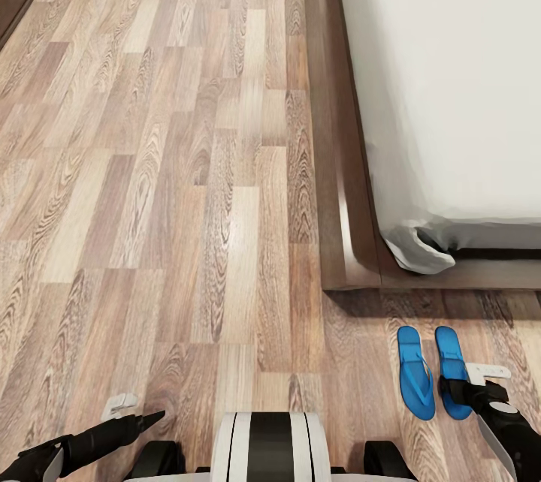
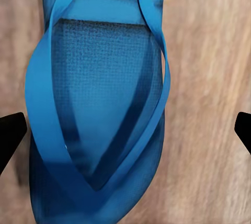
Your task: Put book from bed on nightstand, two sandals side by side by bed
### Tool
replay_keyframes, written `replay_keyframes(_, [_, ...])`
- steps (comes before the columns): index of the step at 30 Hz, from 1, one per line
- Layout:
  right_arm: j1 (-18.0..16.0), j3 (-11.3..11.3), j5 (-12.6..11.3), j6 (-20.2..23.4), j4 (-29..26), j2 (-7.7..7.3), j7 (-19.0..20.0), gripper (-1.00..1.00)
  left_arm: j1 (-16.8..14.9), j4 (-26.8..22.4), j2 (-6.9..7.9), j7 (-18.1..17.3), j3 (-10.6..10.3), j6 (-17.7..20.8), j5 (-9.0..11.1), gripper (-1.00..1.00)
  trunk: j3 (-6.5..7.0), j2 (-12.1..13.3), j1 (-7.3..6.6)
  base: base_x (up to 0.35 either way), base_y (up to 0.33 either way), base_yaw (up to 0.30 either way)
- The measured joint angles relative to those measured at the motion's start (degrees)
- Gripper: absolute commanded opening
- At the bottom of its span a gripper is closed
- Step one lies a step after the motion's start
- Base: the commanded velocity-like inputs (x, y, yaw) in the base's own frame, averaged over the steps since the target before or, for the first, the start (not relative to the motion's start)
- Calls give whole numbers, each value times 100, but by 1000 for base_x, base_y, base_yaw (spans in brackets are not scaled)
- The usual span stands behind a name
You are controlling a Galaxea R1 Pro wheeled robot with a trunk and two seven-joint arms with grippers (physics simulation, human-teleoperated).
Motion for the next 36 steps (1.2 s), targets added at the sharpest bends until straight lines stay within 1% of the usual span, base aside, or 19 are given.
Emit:
replay_keyframes(6, [0, 0, 0, 0, 0, 0, 1, 100, 0, 2, 0, 0, -3, 0, 0, 100, 0, 0, 0, 0, 0, 0])
replay_keyframes(23, [0, 0, 0, 3, 0, 0, 3, 100, 0, 2, 0, 0, -3, 0, 1, 100, 376, 23, -44, 0, 0, 0])
replay_keyframes(28, [0, -17, -34, 140, -77, -16, 48, 100, 0, -2, -6, 1, 0, -7, 1, 100, 487, 29, -57, 0, 0, 0])
replay_keyframes(32, [0, -39, -119, 337, -71, -59, 97, 100, 0, 1, -12, 14, 0, -13, 1, 100, 576, 35, -67, 0, 0, 0])
replay_keyframes(33, [3, -42, -187, 379, -48, -71, 200, 100, 0, 2, -14, 25, -1, -14, 0, 100, 598, 36, -70, 0, 0, 0])
replay_keyframes(34, [5, -36, -312, 403, -29, -85, 397, 100, 0, 4, -18, 31, -1, -15, 0, 100, 620, 37, -72, 0, 0, 0])
replay_keyframes(35, [11, -36, -575, 419, 18, -141, 885, 100, 0, 5, -22, 36, 0, -16, 1, 100, 642, 39, -75, 0, 0, 0])
replay_keyframes(36, [15, -38, -889, 422, 213, -266, 1609, 100, 1, 5, -28, 39, -1, -19, 2, 100, 664, 40, -78, 0, 0, 0])
